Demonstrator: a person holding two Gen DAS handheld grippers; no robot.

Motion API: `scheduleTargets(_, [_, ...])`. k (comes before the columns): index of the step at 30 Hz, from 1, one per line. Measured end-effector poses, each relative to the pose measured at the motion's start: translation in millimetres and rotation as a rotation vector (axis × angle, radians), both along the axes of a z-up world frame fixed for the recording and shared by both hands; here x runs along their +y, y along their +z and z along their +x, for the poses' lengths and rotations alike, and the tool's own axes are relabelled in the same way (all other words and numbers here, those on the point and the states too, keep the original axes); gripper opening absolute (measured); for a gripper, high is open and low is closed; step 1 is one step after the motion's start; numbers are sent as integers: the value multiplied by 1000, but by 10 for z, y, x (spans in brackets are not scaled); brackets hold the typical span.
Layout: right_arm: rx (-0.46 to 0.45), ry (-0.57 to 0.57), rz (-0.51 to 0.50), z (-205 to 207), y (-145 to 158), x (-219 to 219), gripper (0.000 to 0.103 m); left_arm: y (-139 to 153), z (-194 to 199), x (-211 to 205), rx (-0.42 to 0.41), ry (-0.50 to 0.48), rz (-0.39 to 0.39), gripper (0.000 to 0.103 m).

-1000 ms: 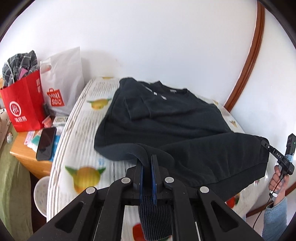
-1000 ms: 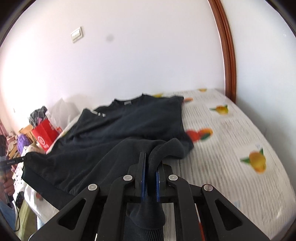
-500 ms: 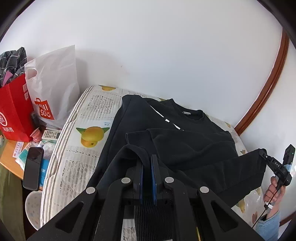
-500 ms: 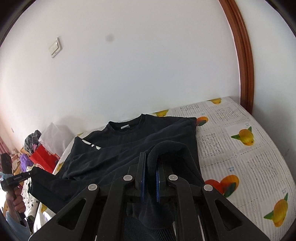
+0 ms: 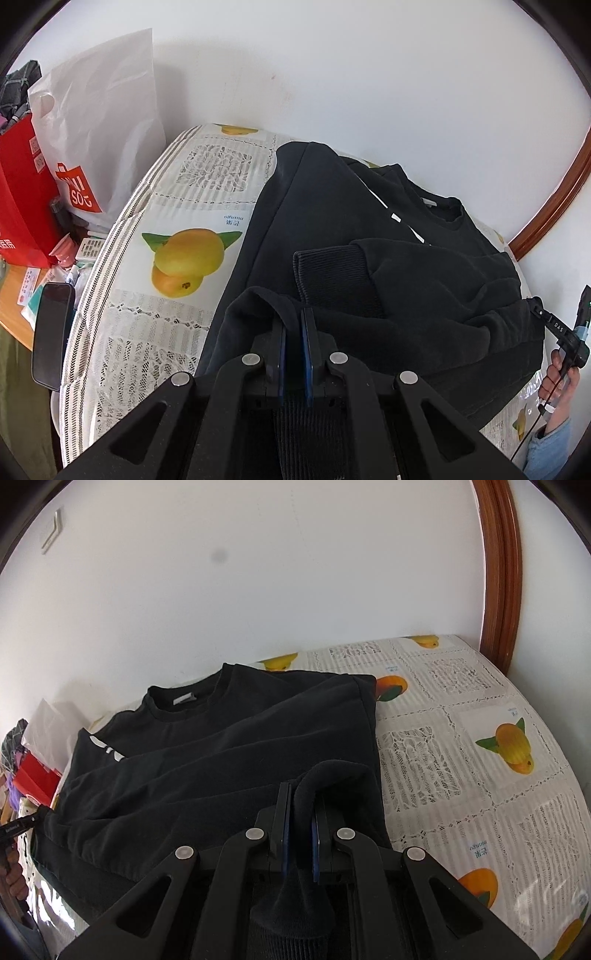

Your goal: Fold small clothes

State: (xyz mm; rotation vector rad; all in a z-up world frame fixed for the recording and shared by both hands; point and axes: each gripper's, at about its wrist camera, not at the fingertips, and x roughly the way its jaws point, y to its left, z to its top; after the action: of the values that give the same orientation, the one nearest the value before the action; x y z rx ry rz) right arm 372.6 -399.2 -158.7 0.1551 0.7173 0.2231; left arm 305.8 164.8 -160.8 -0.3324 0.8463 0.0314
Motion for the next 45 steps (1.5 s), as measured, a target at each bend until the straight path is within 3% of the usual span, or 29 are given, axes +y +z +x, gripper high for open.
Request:
scheduleTargets(4, [2,-19,-65,-21,-20,43,13,-11,-6,-21,5,-6,21,10])
scheduleTargets(9, [-36,-34,-132,-279,116,9,30,26,-78,-95,12,-11,70,13])
scheduleTargets(15, [-36,-56,-158,-639,216,-194,45,98,-328,-197,-7,-20,131,34])
scheduleTargets(17, [-23,-73,-153,-751,201,-291,50,101,-441,-197,-5,-24,131,46])
scheduleTargets(22, [20,-103,-138,-975,55,-462,52,-5,-779,-82,11,-5,118,47])
scheduleTargets(29, [66,-140,-107,-1141,-151,-647,52,-263,-1106,226,45,31,-7,47])
scheduleTargets(35, [72,-171,-61,-1080,-141,-689,52,-323,-1088,381,18,53,-110,47])
scheduleTargets(45, [111,-163,-8,-799,-232,-671,53,-435,-803,352,21,47,-109,47])
